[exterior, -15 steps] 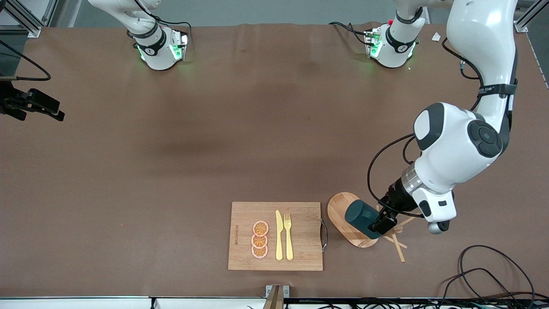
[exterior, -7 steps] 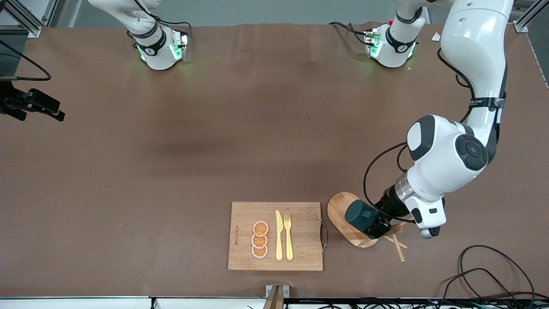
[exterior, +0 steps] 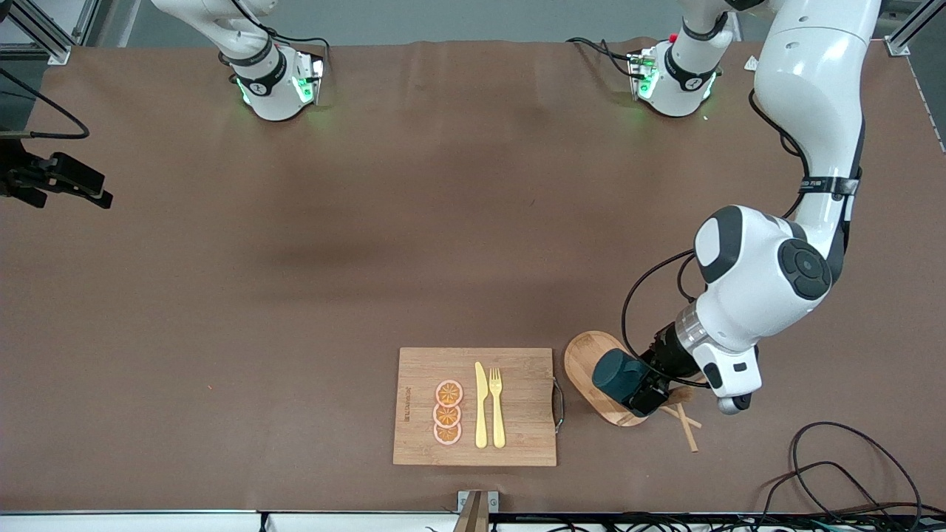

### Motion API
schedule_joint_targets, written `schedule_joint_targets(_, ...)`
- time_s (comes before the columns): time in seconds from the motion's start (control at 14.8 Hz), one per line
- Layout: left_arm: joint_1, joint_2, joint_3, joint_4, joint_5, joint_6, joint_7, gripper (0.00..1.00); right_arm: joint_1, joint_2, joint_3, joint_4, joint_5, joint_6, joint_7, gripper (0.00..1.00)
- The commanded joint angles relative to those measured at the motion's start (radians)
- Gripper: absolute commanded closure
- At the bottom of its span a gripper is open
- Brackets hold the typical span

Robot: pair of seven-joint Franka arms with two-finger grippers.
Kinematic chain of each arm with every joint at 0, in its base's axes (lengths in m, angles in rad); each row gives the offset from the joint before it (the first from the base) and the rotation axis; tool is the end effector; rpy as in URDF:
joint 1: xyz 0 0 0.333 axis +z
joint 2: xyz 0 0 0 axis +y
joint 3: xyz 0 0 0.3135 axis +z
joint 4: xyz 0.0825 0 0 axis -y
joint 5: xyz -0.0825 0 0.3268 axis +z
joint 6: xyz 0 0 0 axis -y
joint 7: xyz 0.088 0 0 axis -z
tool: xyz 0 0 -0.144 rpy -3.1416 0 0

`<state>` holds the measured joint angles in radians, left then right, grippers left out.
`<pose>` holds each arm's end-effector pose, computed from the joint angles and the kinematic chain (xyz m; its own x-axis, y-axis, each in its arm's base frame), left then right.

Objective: Transfer cup from left to right arm and place
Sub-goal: 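Reach the left gripper to the teal mug on the stand and grasp it, then lift the teal mug off the stand with the left gripper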

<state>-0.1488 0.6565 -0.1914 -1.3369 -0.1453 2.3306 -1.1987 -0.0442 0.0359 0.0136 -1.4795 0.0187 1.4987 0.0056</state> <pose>0.6863 -0.2149 0.3727 0.5559 0.8234 -0.1138 0.7882 -0.4788 0.3866 0.5009 -0.0127 0.5984 0.9993 -0.0348 -0.0168 -0.0352 -0.9992 -0.0191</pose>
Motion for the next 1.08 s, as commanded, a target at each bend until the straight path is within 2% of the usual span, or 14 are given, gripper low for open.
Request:
schedule_joint_targets(0.0, -0.009, 0.020, 0.003, 0.024, -0.031, 0.010, -0.007, 0.00, -0.003, -0.004, 0.002, 0.001, 0.009, 0.000, 0.005, 0.00)
schedule_joint_targets(0.4, -0.009, 0.029, 0.003, 0.019, -0.034, 0.010, -0.007, 0.00, 0.006, -0.004, 0.006, 0.001, 0.047, 0.000, 0.005, 0.00)
schedule_joint_targets(0.47, -0.008, 0.029, 0.003, 0.018, -0.034, 0.010, -0.007, 0.04, 0.012, -0.004, 0.005, 0.002, 0.047, 0.000, 0.005, 0.00)
schedule_joint_targets(0.67, -0.008, 0.029, 0.004, 0.018, -0.046, 0.010, -0.010, 0.35, 0.032, -0.004, 0.005, 0.002, 0.046, 0.000, 0.005, 0.00)
schedule_joint_targets(0.81, -0.006, 0.026, 0.003, 0.018, -0.056, 0.010, -0.010, 0.49, 0.027, -0.004, 0.003, 0.002, 0.046, 0.000, 0.005, 0.00)
schedule_joint_targets(0.88, -0.008, 0.022, 0.004, 0.018, -0.056, 0.009, -0.010, 0.54, 0.027, -0.004, 0.002, 0.002, 0.046, 0.000, 0.005, 0.00)
schedule_joint_targets(1.01, -0.009, 0.002, 0.004, 0.019, -0.050, -0.004, -0.010, 0.55, 0.026, -0.004, 0.002, 0.001, 0.046, 0.000, 0.005, 0.00)
